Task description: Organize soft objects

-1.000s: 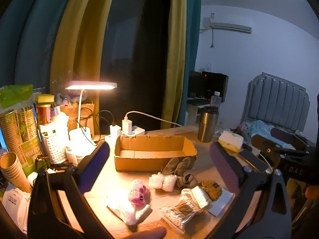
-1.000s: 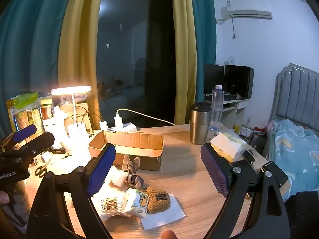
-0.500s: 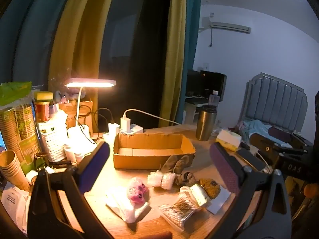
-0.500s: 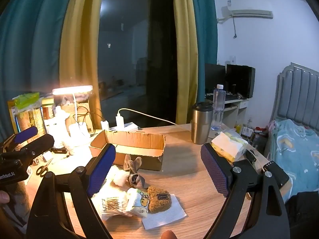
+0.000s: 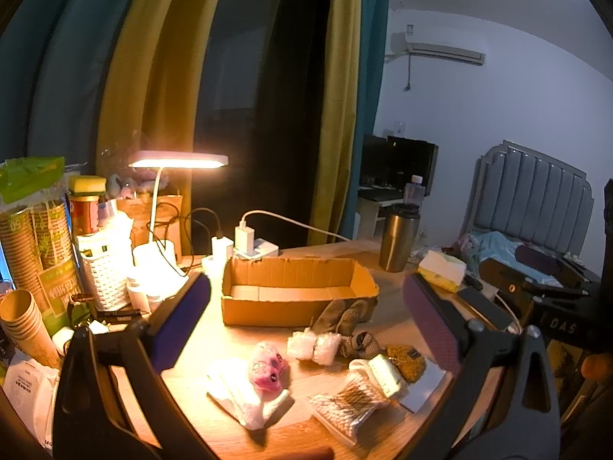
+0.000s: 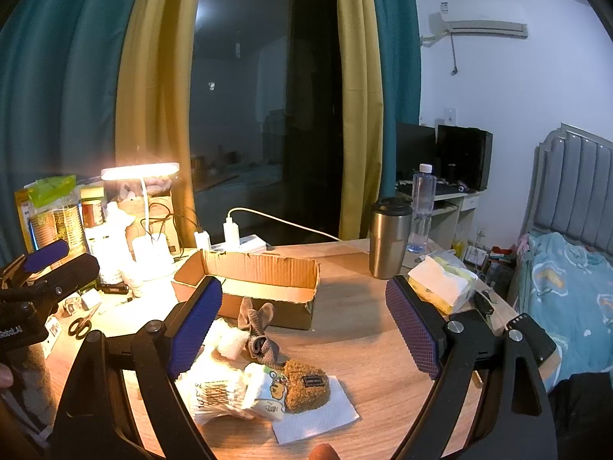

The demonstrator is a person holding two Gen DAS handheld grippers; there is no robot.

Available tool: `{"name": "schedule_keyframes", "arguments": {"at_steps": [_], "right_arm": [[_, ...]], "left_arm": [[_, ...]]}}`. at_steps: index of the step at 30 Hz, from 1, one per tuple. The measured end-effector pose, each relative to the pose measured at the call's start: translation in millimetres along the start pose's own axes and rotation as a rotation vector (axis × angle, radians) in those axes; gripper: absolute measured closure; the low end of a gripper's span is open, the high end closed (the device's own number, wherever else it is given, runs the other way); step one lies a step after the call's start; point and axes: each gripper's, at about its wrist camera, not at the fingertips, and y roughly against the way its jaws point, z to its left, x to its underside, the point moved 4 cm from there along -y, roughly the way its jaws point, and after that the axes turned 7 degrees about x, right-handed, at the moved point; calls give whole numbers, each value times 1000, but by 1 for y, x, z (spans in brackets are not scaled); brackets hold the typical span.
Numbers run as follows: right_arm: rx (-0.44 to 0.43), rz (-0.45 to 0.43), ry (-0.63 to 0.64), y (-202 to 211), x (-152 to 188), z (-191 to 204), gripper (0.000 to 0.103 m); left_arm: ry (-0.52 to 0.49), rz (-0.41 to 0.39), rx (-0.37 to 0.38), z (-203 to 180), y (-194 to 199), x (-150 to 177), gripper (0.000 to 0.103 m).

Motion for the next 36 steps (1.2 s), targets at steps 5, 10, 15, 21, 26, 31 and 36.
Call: {"name": "schedule_keyframes", "arguments": {"at_steps": [5,10,15,21,26,31,36], "right_arm": [[1,-2,-3,-1,1,0,13],[-2,0,-2,-1,0,0,13],[-10,-2,1,3,-2,0,13],[-9,-1,0,2,-2,0,13],[-10,-1,-1,2,-2,1,13],[-10,-2,-2,1,-2,1,13],[-9,-3,-2,2,-2,1,13]], "left_arm": [[3,6,5,-1,-2,0,2],[0,2,6,-1,-1,-1,2],[-7,3,11,-3,0,0,2],[-8,4,10,-3,0,0,2],[-8,5,11,-3,0,-1,2],[-8,4,11,-2,-1,-1,2],[-8,4,10,-1,-1,-1,2]]}}
